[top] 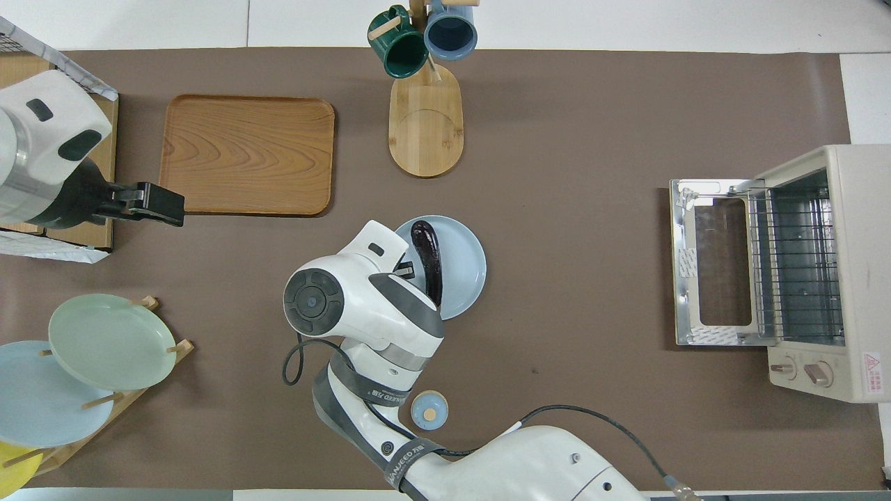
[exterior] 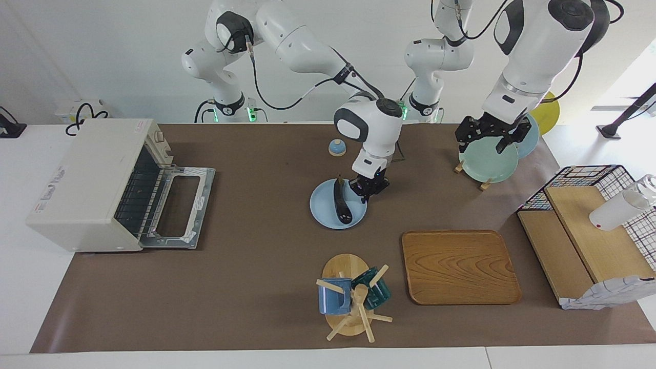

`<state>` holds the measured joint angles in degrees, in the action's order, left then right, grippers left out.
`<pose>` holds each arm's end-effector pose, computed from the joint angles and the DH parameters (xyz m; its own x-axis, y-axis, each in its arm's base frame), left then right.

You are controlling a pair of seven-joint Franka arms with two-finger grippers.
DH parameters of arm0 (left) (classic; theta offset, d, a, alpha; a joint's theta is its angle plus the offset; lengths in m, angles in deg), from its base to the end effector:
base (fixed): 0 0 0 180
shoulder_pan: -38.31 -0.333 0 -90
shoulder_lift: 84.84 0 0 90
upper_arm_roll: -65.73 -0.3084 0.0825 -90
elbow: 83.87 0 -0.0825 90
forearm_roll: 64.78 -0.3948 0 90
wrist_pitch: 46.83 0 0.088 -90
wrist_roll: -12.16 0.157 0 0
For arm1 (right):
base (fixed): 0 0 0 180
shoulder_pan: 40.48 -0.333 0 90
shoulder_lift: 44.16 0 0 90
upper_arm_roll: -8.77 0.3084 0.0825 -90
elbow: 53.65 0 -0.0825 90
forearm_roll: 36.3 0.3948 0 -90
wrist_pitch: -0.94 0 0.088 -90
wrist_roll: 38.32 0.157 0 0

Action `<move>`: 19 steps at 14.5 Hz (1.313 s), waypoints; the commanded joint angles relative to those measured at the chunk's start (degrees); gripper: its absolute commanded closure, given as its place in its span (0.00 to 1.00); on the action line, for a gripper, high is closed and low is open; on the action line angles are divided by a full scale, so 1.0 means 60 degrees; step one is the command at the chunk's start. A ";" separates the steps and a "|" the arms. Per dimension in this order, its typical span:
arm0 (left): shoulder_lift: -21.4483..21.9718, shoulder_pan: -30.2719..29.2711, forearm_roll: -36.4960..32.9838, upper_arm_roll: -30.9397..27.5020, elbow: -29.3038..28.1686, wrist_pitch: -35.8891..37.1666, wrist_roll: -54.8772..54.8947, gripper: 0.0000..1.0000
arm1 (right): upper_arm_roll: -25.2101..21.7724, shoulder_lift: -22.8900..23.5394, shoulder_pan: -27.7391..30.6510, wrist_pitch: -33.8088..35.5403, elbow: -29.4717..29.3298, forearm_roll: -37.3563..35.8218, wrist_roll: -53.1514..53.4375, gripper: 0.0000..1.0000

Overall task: Put eggplant into oven
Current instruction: 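Carry the eggplant with the right gripper toward the open oven, then insert the eggplant into the oven and open the right gripper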

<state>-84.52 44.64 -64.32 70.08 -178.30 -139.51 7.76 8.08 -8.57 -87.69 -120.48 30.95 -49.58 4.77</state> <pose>0.5545 -0.1059 0.5367 0.9937 -0.1089 -0.0255 -0.1088 -0.9940 0.0056 0.5106 0.5106 0.2557 0.9710 0.1889 0.1466 0.1679 -0.9752 0.1441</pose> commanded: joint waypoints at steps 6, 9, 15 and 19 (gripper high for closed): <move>0.0123 -0.0177 -0.0121 0.0037 -0.0067 0.0371 0.0249 0.00 | -0.0061 -0.1724 0.1510 0.3123 0.0414 -0.0526 -0.2421 1.00; 0.0138 -0.0177 -0.0120 0.0023 -0.0038 0.0562 0.0249 0.00 | -0.0046 -0.3083 0.2592 0.3142 0.1992 -0.0600 -0.3720 1.00; 0.0153 -0.0177 0.0158 0.0008 -0.0052 0.0577 0.0162 0.00 | -0.0046 -0.5591 0.4908 0.1868 0.5335 -0.0600 -0.5891 1.00; 0.0168 -0.0163 0.0158 -0.0006 -0.0081 0.0563 0.0176 0.00 | -0.0031 -0.6369 0.6430 0.0903 0.6449 -0.0600 -0.7779 1.00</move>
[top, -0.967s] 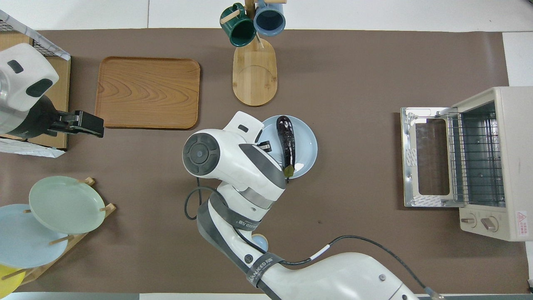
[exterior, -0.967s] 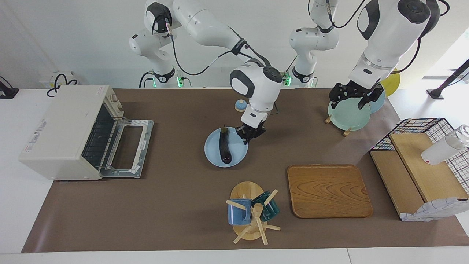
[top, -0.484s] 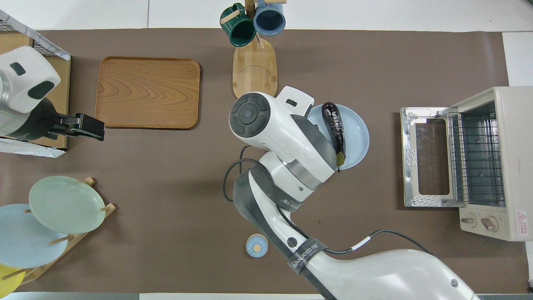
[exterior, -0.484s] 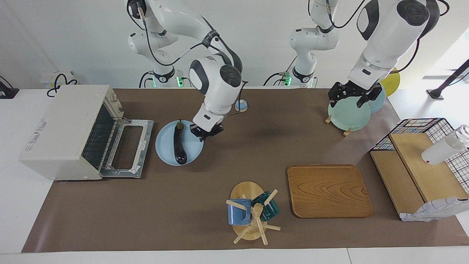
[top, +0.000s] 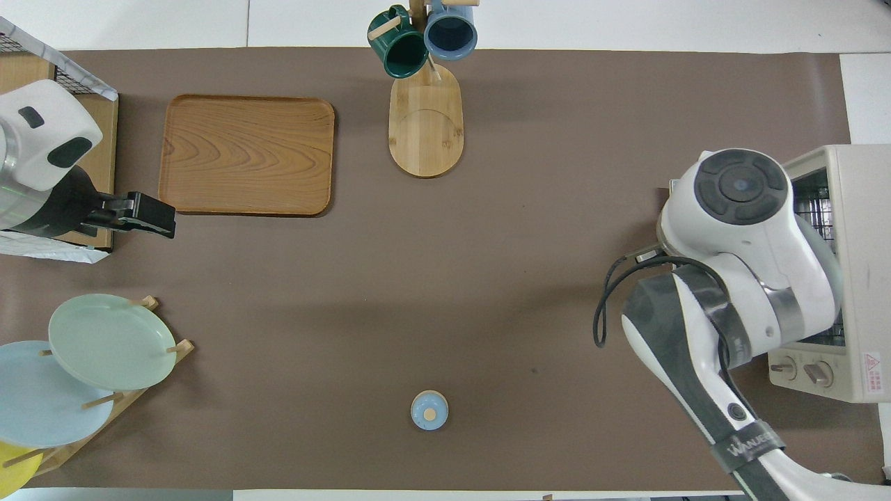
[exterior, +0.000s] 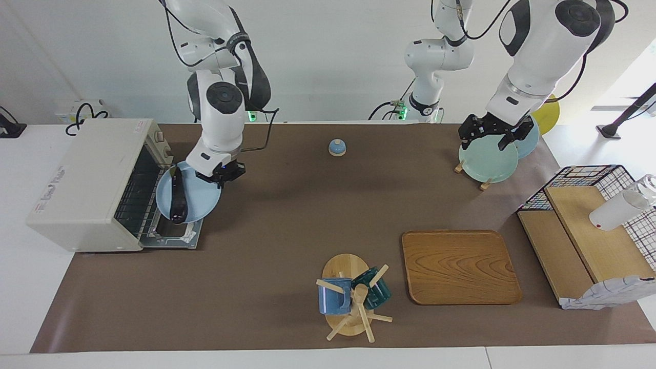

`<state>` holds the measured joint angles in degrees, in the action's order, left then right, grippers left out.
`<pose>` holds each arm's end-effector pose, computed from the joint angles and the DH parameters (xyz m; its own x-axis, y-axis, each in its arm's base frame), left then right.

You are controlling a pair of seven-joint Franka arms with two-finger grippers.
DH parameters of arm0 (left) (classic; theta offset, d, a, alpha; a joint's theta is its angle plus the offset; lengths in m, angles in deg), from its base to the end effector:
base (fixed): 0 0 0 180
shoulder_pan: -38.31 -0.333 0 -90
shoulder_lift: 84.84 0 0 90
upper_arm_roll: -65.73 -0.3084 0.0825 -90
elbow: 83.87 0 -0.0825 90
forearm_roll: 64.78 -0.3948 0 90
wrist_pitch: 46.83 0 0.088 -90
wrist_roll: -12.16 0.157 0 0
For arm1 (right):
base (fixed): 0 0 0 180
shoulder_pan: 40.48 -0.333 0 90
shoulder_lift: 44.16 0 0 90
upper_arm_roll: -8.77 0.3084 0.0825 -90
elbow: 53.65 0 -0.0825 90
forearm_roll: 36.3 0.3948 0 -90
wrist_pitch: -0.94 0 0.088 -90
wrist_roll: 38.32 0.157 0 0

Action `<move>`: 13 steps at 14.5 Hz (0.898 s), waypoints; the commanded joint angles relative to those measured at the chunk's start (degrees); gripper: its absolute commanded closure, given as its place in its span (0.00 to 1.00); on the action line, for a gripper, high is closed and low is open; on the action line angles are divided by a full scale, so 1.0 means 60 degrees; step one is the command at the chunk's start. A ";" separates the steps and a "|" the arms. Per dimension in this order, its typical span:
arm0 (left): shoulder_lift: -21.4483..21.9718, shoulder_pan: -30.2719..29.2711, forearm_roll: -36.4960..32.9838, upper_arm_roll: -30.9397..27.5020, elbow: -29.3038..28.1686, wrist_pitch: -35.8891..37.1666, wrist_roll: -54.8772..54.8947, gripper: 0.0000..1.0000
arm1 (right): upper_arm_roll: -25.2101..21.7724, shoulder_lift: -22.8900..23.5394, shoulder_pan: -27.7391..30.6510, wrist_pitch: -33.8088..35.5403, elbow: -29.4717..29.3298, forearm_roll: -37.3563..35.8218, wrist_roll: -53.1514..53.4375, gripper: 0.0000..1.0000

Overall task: Put eggplant into oven
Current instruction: 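Insert the eggplant into the oven and open the right gripper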

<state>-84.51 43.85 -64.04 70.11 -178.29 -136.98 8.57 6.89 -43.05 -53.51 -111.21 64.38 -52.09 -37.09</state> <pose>0.5487 -0.0981 0.5333 0.9915 -0.1098 -0.0694 -0.1095 -0.9940 0.0081 0.5394 0.0752 0.3567 0.9538 0.2714 -0.1290 0.2957 -0.9244 0.2411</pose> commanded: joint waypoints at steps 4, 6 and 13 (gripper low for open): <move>0.0150 -0.0015 0.0096 -0.0011 -0.0083 0.0040 0.0041 0.00 | 0.0167 -0.0990 0.1613 -0.1317 0.1407 -0.0167 -0.2149 1.00; 0.0179 -0.0030 0.0096 -0.0011 -0.0083 0.0069 0.0041 0.00 | 0.0167 -0.0990 0.2183 -0.1668 0.1538 -0.0051 -0.3159 1.00; 0.0209 -0.0030 0.0096 -0.0011 -0.0083 0.0054 0.0041 0.00 | 0.0153 -0.1283 0.2859 -0.3647 0.2960 0.0009 -0.3310 1.00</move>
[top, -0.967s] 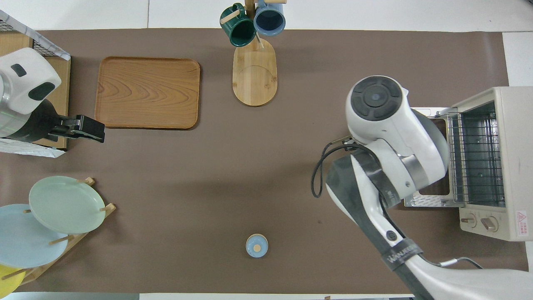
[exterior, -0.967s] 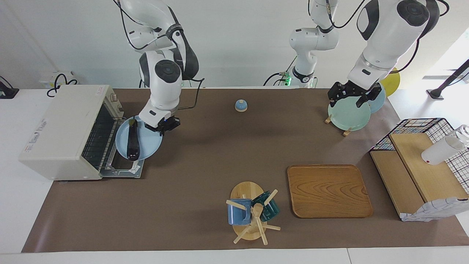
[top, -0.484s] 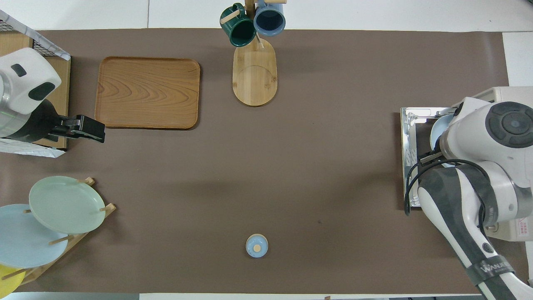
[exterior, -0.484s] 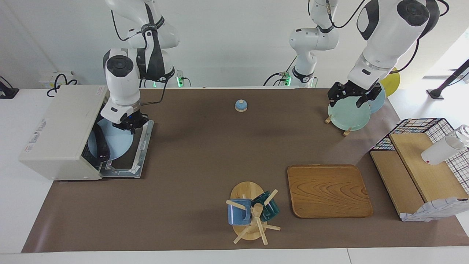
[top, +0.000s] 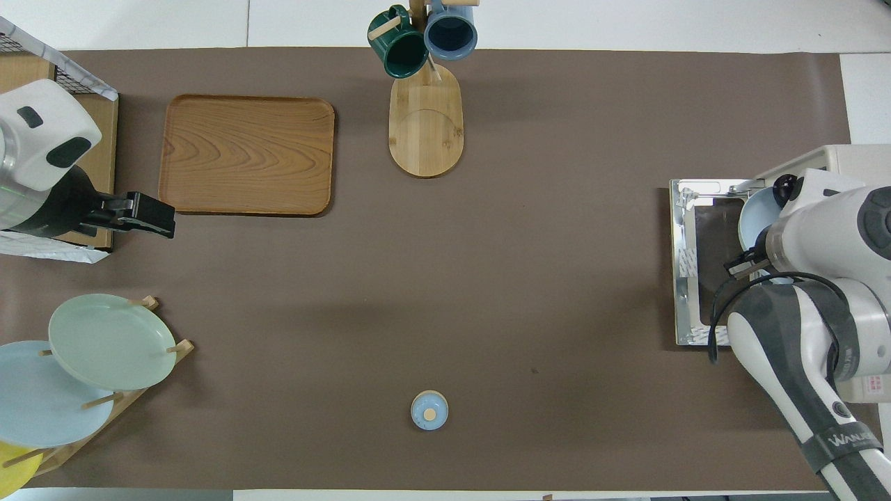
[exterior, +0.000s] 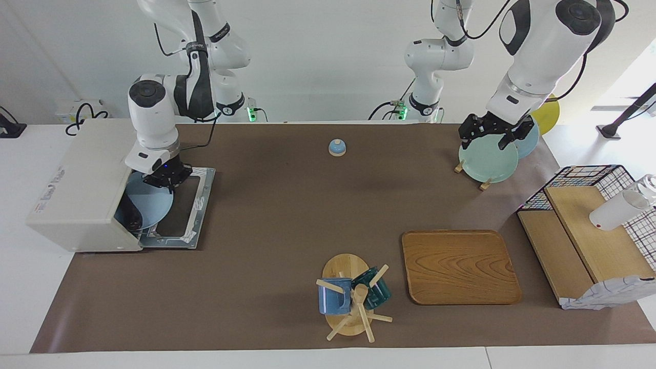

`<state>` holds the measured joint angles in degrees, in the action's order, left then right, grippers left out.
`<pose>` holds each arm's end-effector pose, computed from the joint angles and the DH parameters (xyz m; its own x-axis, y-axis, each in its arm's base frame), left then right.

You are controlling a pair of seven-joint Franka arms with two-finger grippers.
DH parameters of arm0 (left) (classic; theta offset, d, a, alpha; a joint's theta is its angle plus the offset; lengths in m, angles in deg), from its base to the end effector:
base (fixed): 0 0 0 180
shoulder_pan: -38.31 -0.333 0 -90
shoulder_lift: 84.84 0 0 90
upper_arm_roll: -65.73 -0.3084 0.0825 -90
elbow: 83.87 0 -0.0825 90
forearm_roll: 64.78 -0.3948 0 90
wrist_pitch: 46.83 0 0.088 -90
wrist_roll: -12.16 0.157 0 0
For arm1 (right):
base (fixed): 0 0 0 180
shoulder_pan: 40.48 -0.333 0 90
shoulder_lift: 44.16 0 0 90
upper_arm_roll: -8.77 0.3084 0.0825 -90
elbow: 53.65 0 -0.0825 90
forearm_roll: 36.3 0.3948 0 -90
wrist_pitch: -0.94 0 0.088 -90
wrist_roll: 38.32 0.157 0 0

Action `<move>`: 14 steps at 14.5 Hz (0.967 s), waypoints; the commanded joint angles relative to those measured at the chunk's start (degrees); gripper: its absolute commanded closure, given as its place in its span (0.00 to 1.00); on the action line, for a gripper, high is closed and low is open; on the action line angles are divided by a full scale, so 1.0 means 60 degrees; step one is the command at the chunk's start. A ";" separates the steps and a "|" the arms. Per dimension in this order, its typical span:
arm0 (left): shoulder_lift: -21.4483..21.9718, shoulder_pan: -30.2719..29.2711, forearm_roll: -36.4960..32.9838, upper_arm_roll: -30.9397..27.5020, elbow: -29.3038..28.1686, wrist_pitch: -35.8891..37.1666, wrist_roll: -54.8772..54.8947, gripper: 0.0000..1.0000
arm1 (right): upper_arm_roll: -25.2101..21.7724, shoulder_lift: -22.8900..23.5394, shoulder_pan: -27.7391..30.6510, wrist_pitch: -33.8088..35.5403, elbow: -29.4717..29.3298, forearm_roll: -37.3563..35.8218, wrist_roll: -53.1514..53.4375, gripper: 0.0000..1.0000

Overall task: Put eggplant into oven
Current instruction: 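Insert the eggplant into the oven and open the right gripper, then push the oven door shut with the right gripper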

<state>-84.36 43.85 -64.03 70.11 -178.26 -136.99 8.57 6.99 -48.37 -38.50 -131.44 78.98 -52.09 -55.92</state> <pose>0.5483 -0.0981 0.5350 0.9918 -0.1098 -0.0661 -0.1095 -0.9940 0.0083 0.5181 -0.0494 0.3170 0.9133 0.4069 -0.0166 0.4006 -0.8904 0.2161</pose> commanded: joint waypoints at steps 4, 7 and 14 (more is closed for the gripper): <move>0.0169 -0.0031 0.0094 -0.0011 -0.0089 0.0055 0.0041 0.00 | 0.0150 -0.0381 0.0358 -0.0334 0.0512 0.0009 -0.0084 0.87; 0.0184 -0.0045 0.0094 -0.0011 -0.0089 0.0055 0.0041 0.00 | 0.0150 -0.0337 0.0271 -0.0218 0.0395 0.0155 -0.0084 0.63; 0.0184 -0.0030 0.0094 -0.0011 -0.0089 0.0055 0.0041 0.00 | 0.0194 0.0262 -0.1221 0.0107 -0.0704 0.0537 0.0906 1.00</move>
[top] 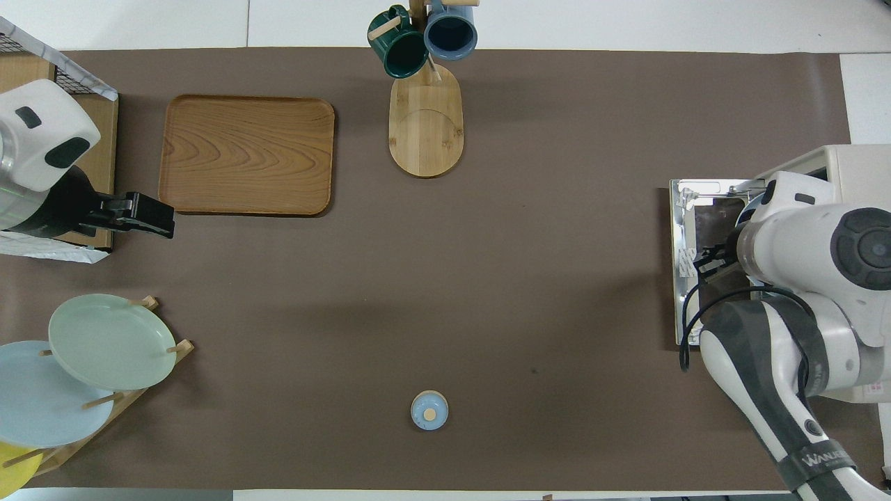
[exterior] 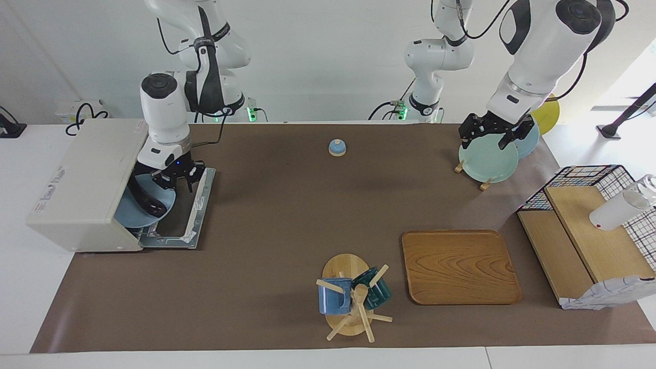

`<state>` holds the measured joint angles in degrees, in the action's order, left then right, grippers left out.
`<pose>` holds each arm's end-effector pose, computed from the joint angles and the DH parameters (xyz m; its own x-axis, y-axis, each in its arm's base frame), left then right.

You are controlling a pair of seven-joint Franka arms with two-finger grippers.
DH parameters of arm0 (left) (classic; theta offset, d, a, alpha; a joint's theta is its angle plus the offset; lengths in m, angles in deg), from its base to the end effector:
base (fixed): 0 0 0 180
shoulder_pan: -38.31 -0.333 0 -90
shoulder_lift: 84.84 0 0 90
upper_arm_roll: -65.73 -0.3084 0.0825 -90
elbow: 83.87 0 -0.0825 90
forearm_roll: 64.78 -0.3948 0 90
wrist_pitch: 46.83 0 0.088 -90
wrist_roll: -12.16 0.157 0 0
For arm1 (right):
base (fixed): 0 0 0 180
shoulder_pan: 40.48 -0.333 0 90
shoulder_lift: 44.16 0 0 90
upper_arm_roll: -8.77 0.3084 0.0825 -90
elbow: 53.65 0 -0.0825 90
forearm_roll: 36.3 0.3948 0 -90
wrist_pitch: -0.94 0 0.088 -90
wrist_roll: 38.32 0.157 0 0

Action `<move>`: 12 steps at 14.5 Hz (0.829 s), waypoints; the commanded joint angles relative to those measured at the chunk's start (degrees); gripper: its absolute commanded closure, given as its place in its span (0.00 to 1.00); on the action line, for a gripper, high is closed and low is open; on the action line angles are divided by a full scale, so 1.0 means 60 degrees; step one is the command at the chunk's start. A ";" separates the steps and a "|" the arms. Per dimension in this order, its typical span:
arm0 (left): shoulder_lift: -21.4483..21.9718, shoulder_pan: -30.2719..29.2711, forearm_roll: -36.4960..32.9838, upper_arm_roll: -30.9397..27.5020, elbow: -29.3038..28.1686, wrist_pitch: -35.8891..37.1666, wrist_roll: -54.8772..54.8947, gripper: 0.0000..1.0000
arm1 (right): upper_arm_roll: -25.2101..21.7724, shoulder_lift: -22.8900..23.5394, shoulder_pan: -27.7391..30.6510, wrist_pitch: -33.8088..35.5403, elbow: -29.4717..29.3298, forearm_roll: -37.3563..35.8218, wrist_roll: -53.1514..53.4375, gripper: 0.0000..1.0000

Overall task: Put eggplant into oven
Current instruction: 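Push the oven door shut with the right gripper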

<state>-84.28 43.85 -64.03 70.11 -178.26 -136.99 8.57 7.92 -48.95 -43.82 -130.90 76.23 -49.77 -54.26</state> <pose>0.5480 -0.0981 0.5358 0.9918 -0.1098 -0.0647 -0.1095 -0.9940 0.0083 0.5338 0.0096 0.3435 0.8890 0.4555 0.0467 0.4370 -0.8745 0.2103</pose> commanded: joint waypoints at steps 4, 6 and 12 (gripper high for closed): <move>0.0156 -0.0030 0.0094 -0.0011 -0.0089 0.0055 0.0041 0.00 | 0.0039 0.1048 -0.0293 -0.1402 0.0220 0.0165 0.1441 1.00; 0.0156 -0.0030 0.0094 -0.0011 -0.0089 0.0055 0.0041 0.00 | 0.0039 0.1106 -0.0293 -0.1625 0.0457 0.0165 0.1790 1.00; 0.0171 -0.0030 0.0094 -0.0011 -0.0089 0.0055 0.0041 0.00 | 0.0039 0.1692 -0.0234 -0.1976 0.0544 0.0179 0.2642 1.00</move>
<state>-84.28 43.85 -64.03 70.11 -178.26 -136.99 8.57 7.90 -39.25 -46.01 -140.82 78.48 -49.72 -39.45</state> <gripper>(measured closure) 0.000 0.991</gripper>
